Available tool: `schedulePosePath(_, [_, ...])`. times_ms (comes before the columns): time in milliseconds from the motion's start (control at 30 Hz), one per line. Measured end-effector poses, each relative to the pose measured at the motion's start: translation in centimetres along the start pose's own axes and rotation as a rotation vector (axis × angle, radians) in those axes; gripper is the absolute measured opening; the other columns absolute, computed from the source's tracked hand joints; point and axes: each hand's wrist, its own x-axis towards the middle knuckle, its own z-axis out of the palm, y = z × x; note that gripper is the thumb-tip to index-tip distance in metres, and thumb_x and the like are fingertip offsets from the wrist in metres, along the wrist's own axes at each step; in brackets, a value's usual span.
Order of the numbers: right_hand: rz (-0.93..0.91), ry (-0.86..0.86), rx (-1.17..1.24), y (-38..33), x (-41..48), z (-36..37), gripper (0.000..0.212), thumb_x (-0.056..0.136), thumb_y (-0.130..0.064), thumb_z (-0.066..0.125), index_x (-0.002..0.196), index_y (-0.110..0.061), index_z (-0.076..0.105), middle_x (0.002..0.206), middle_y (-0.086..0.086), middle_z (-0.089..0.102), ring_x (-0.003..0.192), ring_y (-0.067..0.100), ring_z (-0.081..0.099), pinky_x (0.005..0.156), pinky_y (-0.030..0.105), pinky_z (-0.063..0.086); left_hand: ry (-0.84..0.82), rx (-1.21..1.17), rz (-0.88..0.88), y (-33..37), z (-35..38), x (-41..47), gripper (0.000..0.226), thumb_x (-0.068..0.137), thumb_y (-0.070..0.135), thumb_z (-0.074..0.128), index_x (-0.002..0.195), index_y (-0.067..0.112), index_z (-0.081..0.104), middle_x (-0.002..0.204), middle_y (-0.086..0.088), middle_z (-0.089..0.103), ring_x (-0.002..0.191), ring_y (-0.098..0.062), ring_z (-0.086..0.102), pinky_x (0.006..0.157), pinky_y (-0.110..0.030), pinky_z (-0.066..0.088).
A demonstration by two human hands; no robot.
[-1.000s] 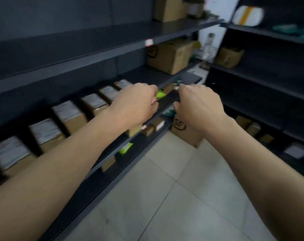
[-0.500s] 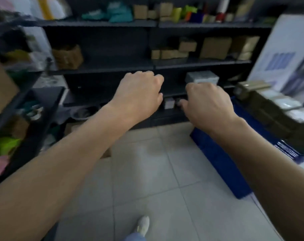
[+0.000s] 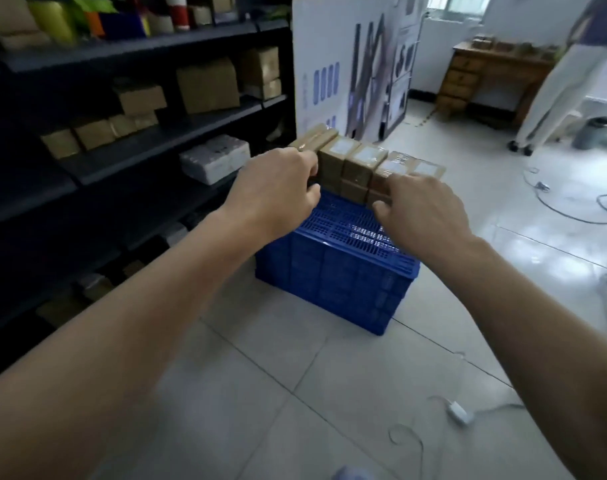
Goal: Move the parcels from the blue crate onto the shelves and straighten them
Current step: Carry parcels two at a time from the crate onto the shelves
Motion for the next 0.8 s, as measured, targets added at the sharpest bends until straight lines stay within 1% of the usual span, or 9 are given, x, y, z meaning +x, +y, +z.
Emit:
schedulePosePath(67, [0.072, -0.001, -0.018, 2.7, 1.5, 1.4, 0.02, 0.09, -0.023, 0.053, 0.095, -0.004, 0.06, 0.095, 0.017, 0.062, 0.088, 0.035, 0.056, 0.064, 0.033, 0.036, -0.033, -0.065, 0.037, 0.5, 2.4, 3.3, 0.024, 0.092, 0.028, 0.055, 0.108, 0.012, 0.061, 0.1, -0.005, 0.063, 0.091, -0.026, 0.058, 0.074, -0.034, 0.045])
schedulePosePath(200, [0.179, -0.039, -0.047, 8.4, 5.2, 4.8, 0.024, 0.09, -0.023, 0.052, 0.1, -0.002, 0.059, 0.097, 0.018, 0.06, 0.09, 0.035, 0.055, 0.068, 0.037, 0.04, -0.094, -0.204, 0.07, 2.1, 7.4, 10.2, 0.024, 0.092, 0.025, 0.056, 0.109, 0.011, 0.062, 0.103, -0.006, 0.064, 0.09, -0.025, 0.06, 0.079, -0.04, 0.051])
schedulePosePath(267, [0.223, -0.04, -0.048, 11.4, 7.8, 6.3, 0.027, 0.09, -0.024, 0.052, 0.104, -0.002, 0.059, 0.1, 0.019, 0.061, 0.093, 0.036, 0.055, 0.07, 0.038, 0.041, -0.121, -0.258, 0.068, 2.8, 10.0, 14.0, 0.023, 0.091, 0.025, 0.057, 0.108, 0.01, 0.063, 0.099, -0.006, 0.064, 0.087, -0.023, 0.06, 0.08, -0.04, 0.052])
schedulePosePath(333, [0.248, -0.047, -0.014, 14.3, 11.0, 7.7, 0.031, 0.09, -0.025, 0.053, 0.11, -0.002, 0.059, 0.105, 0.02, 0.062, 0.097, 0.037, 0.056, 0.073, 0.038, 0.043, -0.153, -0.35, 0.035, 3.3, 12.6, 17.9, 0.02, 0.091, 0.022, 0.058, 0.106, 0.009, 0.064, 0.093, -0.005, 0.065, 0.083, -0.02, 0.06, 0.077, -0.035, 0.052])
schedulePosePath(400, [0.274, -0.07, 0.026, 17.0, 14.2, 9.1, 0.034, 0.09, -0.026, 0.054, 0.114, -0.003, 0.059, 0.108, 0.02, 0.063, 0.098, 0.036, 0.057, 0.072, 0.037, 0.043, -0.218, -0.439, -0.007, 3.7, 15.3, 21.9, 0.019, 0.092, 0.02, 0.057, 0.106, 0.009, 0.063, 0.094, -0.005, 0.064, 0.082, -0.017, 0.059, 0.072, -0.027, 0.048])
schedulePosePath(500, [0.291, -0.122, 0.082, 20.8, 18.4, 11.5, 0.034, 0.089, -0.027, 0.055, 0.114, -0.003, 0.06, 0.109, 0.018, 0.064, 0.098, 0.035, 0.058, 0.074, 0.037, 0.044, -0.271, -0.507, -0.082, 3.5, 19.6, 27.3, 0.018, 0.092, 0.019, 0.057, 0.107, 0.01, 0.062, 0.098, -0.002, 0.062, 0.087, -0.014, 0.058, 0.069, -0.018, 0.041])
schedulePosePath(600, [0.359, -0.185, 0.217, 24.0, 22.4, 14.0, 0.034, 0.088, -0.027, 0.055, 0.112, -0.002, 0.062, 0.11, 0.018, 0.065, 0.098, 0.033, 0.06, 0.081, 0.039, 0.049, -0.308, -0.543, -0.158, 2.6, 23.9, 31.8, 0.016, 0.092, 0.02, 0.058, 0.106, 0.013, 0.061, 0.097, 0.001, 0.06, 0.088, -0.012, 0.055, 0.061, -0.013, 0.036])
schedulePosePath(667, [0.425, -0.234, 0.347, 25.9, 24.6, 16.0, 0.032, 0.088, -0.026, 0.056, 0.107, -0.001, 0.065, 0.107, 0.018, 0.067, 0.095, 0.032, 0.061, 0.083, 0.043, 0.052, -0.338, -0.533, -0.192, 1.9, 26.6, 34.4, 0.017, 0.092, 0.02, 0.058, 0.107, 0.013, 0.061, 0.097, 0.001, 0.059, 0.087, -0.012, 0.054, 0.06, -0.014, 0.036])
schedulePosePath(800, [0.579, -0.252, 0.484, 29.9, 28.6, 20.4, 0.03, 0.089, -0.024, 0.056, 0.1, 0.002, 0.066, 0.103, 0.017, 0.067, 0.093, 0.03, 0.061, 0.084, 0.046, 0.052, -0.409, -0.547, -0.277, 0.7, 32.1, 39.9, 0.016, 0.091, 0.021, 0.058, 0.105, 0.013, 0.06, 0.095, -0.001, 0.058, 0.085, -0.015, 0.054, 0.069, -0.025, 0.04])
